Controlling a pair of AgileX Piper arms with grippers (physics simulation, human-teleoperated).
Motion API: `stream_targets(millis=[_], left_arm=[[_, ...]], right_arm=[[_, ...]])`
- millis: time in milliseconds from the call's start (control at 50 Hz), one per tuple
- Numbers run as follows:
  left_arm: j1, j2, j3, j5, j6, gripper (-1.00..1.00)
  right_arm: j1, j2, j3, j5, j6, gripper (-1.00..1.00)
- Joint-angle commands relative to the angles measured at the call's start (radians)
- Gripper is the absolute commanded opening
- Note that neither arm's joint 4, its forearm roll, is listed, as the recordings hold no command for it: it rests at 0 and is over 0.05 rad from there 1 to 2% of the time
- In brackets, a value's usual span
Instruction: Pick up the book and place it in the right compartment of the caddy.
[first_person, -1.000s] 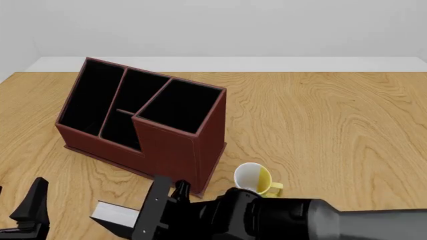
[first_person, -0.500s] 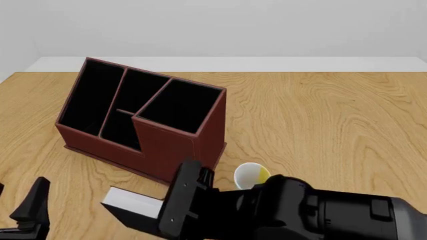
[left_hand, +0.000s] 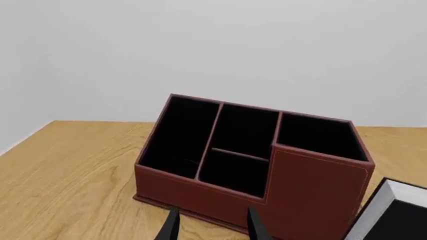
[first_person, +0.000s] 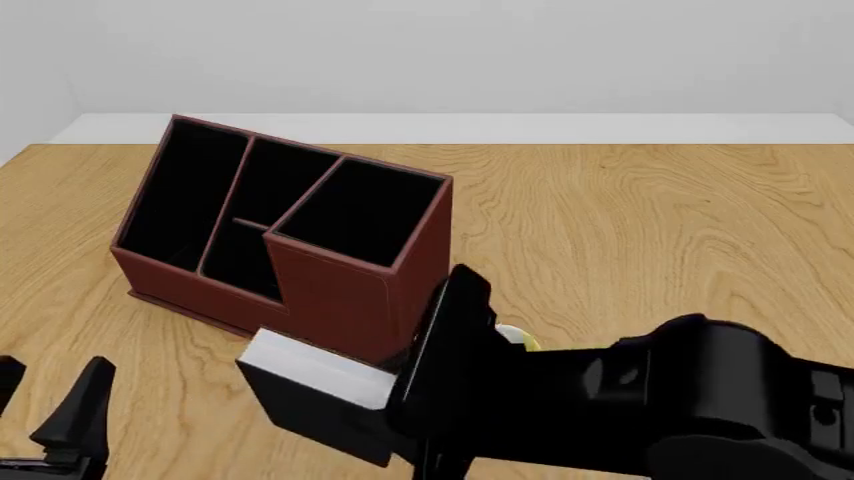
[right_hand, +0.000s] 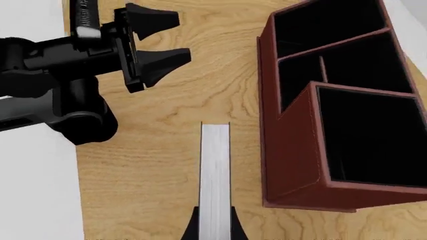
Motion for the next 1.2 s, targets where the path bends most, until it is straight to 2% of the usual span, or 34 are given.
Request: stream_targets(millis=[20,120,400,440,600,780,960,1200], left_arm=[[-0.014,0.0,0.001,-0.003,0.008,1.0],[-0.017,0.0,-0.001,-0.003,0.01,1.0],[-0.037,0.0,0.002,-0.003,0.011,1.0],[-0.049,0.0,-0.002,-0.001,0.01,1.0],[-0.089,0.0,0.006,0.003,0.028,1.0],[-0.106,0.0,0.005,0.012,0.037,1.0],[-0.127,0.0,0.004,0.011,0.04,1.0],[-0.139,0.0,-0.001,0.012,0.035,1.0]], right_arm=[[0.007,-0.099,-0.04,0.091,0.029,-1.0],[0.015,-0.13,-0.061,0.132,0.039,-1.0],[-0.021,-0.21,-0.124,0.263,0.02,-1.0],[-0.024,-0.221,-0.155,0.293,0.032,-1.0],[-0.041,-0.236,-0.225,0.366,0.009,-1.0],[-0.053,-0.242,-0.294,0.429,0.009,-1.0],[-0.09,-0.242,-0.396,0.518,-0.021,-1.0],[-0.111,-0.22,-0.504,0.58,-0.031,-1.0]])
